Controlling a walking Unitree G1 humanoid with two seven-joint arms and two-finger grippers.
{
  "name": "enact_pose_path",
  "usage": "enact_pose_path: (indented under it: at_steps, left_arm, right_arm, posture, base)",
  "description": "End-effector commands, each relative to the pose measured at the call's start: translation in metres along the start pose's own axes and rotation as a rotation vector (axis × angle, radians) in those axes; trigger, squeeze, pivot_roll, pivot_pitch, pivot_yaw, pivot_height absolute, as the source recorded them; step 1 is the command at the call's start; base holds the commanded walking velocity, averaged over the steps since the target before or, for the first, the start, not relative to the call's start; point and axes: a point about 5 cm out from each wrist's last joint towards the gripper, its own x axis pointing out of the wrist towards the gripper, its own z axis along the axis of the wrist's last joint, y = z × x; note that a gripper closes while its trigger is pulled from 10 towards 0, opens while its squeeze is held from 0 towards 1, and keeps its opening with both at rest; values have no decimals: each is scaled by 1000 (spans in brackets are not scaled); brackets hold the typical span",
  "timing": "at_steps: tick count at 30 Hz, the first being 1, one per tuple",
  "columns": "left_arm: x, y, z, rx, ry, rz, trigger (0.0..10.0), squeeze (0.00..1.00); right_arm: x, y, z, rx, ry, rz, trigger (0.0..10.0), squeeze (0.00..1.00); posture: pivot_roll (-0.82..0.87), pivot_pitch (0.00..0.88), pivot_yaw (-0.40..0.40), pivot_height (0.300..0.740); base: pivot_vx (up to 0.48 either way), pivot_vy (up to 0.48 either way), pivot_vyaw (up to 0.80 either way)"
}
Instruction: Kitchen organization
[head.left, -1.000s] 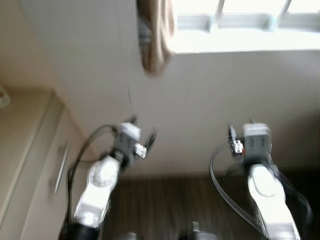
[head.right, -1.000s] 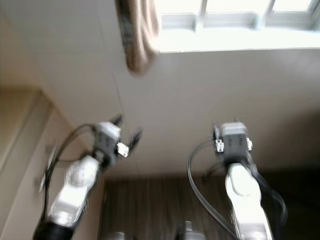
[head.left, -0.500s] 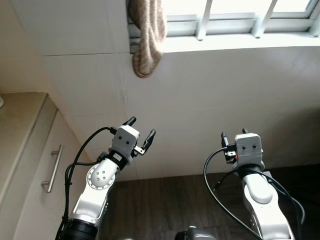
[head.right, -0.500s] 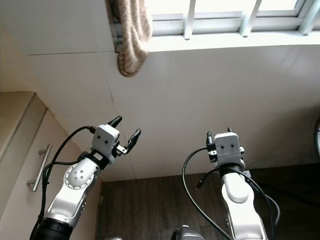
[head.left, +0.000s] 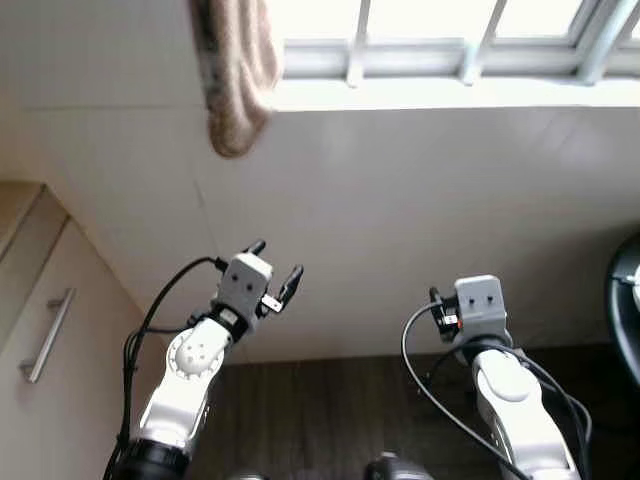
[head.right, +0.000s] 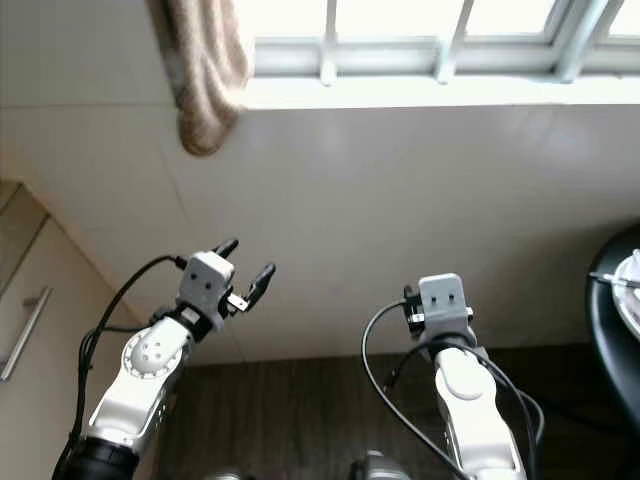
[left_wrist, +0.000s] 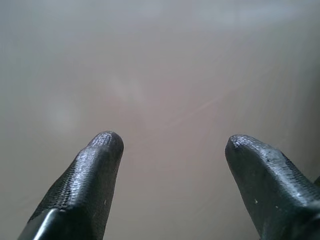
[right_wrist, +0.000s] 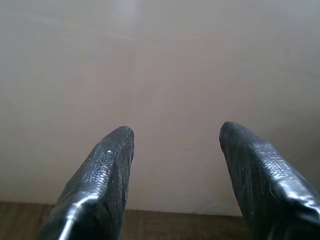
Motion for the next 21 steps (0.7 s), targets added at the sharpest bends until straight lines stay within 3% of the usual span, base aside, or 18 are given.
enact_pose_path:
  at_steps: [1, 8, 21]
  left_arm:
    - [3, -5, 3, 0, -10, -27, 10000, 0]
    - [3, -6, 3, -4, -11, -27, 10000, 0]
    - [3, -5, 3, -47, -10, -11, 10000, 0]
  right_arm:
    - [0, -5, -1, 6, 18, -9, 10000, 0]
    - [1, -5, -2, 2, 27, 3, 10000, 0]
    - [0, -4, 8, -75, -50, 4, 10000, 0]
  posture:
    - [46, 0, -12, 740]
    - [47, 0, -14, 740]
    - [44, 0, -14, 740]
  base:
    - [0, -480, 0]
    - [0, -447, 0]
    - [0, 19, 0]
